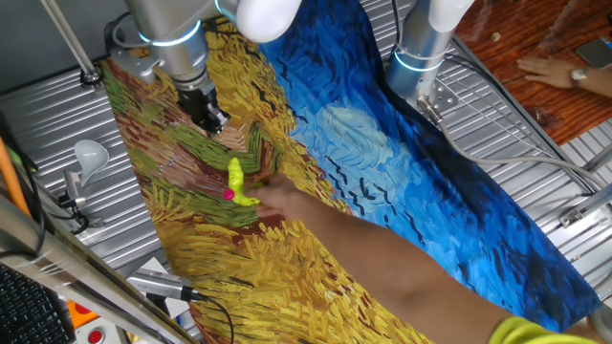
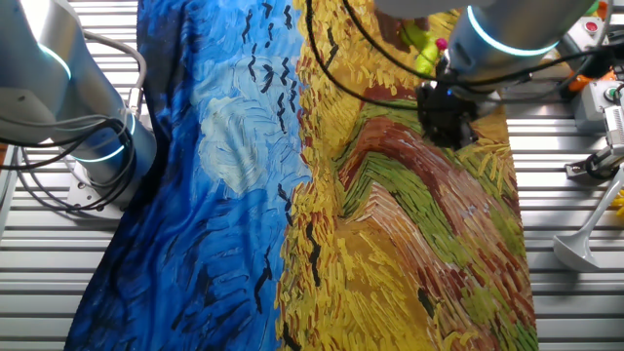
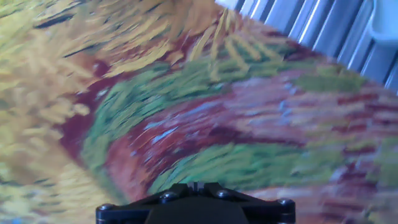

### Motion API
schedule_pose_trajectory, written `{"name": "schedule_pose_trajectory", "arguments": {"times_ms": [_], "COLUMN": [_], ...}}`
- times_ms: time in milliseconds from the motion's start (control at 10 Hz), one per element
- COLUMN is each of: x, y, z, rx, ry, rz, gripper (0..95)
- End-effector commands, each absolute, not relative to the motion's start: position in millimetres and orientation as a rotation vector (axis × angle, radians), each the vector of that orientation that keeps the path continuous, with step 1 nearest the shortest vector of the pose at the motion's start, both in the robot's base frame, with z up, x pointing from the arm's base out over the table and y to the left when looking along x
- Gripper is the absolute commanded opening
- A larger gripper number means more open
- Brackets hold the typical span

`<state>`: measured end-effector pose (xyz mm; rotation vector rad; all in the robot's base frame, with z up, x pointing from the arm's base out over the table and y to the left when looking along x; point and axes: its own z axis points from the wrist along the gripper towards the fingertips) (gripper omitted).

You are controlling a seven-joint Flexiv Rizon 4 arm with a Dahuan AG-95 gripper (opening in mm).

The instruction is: Receive something handed over by a human

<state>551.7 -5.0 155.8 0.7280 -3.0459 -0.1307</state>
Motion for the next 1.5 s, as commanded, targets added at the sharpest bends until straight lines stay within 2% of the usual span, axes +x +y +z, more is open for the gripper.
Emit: {"name": "schedule_pose_trajectory", "arguments": {"times_ms": [100,600,900,1000,1100,1200,1500], "x": [544.3,551.7,553.0,553.0,553.0,552.7,553.3], "y": [5.8,32.6,42.6,42.5,42.4,41.8,42.3], "z": [166.3,181.3,177.4,173.4,172.3,168.2,167.9], "rx": [0.715,0.683,0.661,0.652,0.647,0.579,0.473], "ry": [-3.058,-3.063,-3.067,-3.073,-3.078,-3.09,-3.102], "rz": [-0.153,-0.215,-0.208,-0.213,-0.212,-0.213,-0.226], "gripper": [76.0,76.0,76.0,57.0,57.0,19.0,19.0]}}
